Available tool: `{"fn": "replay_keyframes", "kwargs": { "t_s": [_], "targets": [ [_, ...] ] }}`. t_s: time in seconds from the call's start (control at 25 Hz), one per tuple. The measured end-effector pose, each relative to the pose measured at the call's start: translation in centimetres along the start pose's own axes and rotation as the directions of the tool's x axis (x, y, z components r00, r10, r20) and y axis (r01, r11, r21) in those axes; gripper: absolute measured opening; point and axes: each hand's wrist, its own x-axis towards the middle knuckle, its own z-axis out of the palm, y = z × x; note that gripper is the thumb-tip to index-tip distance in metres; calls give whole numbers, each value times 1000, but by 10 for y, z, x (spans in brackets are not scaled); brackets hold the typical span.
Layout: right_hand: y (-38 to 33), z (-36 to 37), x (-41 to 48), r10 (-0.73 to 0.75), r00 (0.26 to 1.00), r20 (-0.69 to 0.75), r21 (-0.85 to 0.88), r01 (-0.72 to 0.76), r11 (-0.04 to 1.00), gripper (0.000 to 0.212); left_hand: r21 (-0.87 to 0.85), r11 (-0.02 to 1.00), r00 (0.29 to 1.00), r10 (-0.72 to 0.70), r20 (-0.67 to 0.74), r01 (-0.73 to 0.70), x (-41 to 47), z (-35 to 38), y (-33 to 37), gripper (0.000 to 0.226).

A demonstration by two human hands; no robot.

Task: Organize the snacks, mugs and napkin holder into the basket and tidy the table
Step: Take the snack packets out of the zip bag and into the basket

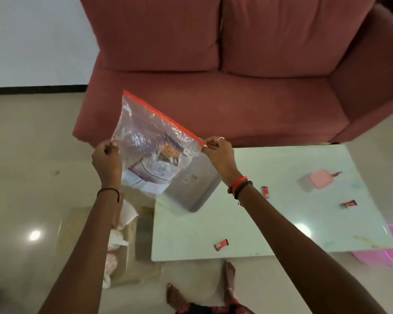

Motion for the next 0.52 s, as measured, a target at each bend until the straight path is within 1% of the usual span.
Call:
{"fn": "replay_keyframes", "kwargs": {
  "t_s": [0.08, 0.16, 0.28, 0.36, 0.52],
  "targets": [
    [14, -31, 8, 59, 996, -69, 55, -55, 997, 2, -47, 998, 999, -38, 36, 39, -26, 30, 8, 30],
    [27, -57, 13, 115, 989, -92, 126, -103, 987, 10, -69, 994, 994, -82, 67, 87, -51, 57, 13, 29],
    [46, -90, 20, 133, 985, -111, 87, -124, 989, 12, -54, 987, 982, -147, 121, 154, -88, 89, 15, 28],
    [54, -108, 25, 146, 981, -127, 64, -139, 988, 11, -38, 985, 971, -161, 175, 170, -108, 104, 14, 25],
    [64, -135, 32, 138, 988, -76, 55, -134, 989, 18, 6, 973, 946, -227, 232, 232, -132, 122, 4, 25]
  ]
}}
